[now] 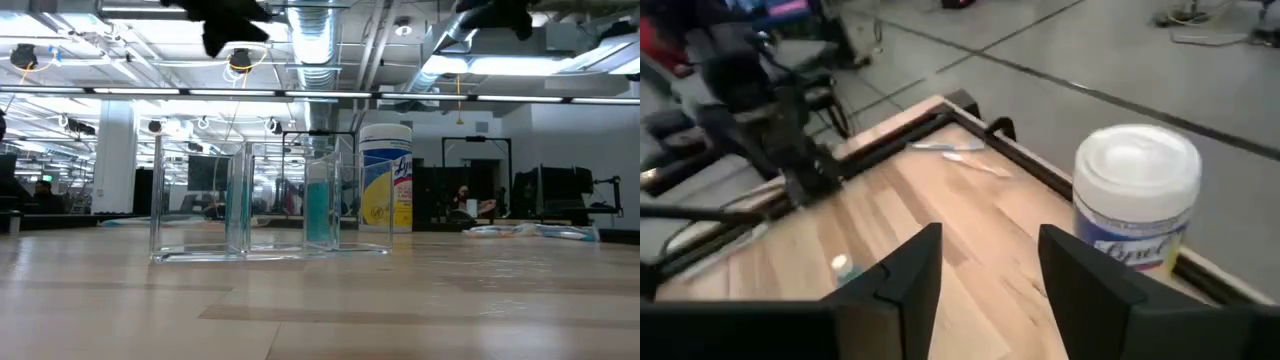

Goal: Pick & Place toothbrushing station
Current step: Put the left blue mouthwash into the transparent organizer

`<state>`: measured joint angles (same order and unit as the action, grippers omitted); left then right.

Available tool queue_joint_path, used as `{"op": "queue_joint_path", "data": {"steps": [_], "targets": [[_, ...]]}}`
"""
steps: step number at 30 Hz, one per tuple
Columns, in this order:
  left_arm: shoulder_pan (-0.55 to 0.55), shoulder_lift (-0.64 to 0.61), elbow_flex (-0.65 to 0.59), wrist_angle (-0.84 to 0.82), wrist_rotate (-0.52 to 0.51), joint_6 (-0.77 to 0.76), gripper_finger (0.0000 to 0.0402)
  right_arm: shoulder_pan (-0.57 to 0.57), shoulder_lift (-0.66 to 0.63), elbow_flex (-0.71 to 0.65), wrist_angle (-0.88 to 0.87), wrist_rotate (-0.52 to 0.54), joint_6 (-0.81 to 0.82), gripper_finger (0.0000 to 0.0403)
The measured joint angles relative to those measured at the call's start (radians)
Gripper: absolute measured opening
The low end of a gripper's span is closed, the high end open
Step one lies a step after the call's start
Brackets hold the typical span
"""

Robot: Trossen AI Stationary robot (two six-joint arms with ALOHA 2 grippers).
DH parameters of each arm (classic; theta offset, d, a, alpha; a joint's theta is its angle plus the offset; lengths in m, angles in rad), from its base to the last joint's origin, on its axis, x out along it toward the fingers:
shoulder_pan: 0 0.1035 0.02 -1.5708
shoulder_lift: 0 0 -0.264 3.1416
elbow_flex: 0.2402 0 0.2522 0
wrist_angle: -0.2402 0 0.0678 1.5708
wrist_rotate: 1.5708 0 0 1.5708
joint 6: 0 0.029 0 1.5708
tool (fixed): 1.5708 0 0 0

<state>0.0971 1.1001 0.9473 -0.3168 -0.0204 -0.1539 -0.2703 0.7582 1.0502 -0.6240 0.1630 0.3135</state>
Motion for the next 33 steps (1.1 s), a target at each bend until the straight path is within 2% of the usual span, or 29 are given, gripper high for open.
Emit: {"op": "queue_joint_path", "data": {"steps": [4, 7, 19, 33], "targets": [[0.006, 0.115, 0.02, -0.209, 0.002, 0.04, 0.0159, 0.0, 0.015, 0.057, 0.005, -0.059, -0.023, 0.0175], [-0.008, 0.177, 0.02, -0.263, 0.005, 0.028, 0.0159, 0.0, 0.003, 0.056, -0.007, -0.061, -0.025, 0.0187], [-0.063, 0.286, 0.023, -0.249, 0.014, 0.037, 0.0159, 0.002, -0.035, 0.057, -0.008, -0.062, -0.008, 0.02], [-0.055, 0.392, 0.024, -0.243, 0.03, 0.05, 0.0159, 0.002, -0.039, 0.058, -0.004, -0.085, -0.01, 0.0201]]}}
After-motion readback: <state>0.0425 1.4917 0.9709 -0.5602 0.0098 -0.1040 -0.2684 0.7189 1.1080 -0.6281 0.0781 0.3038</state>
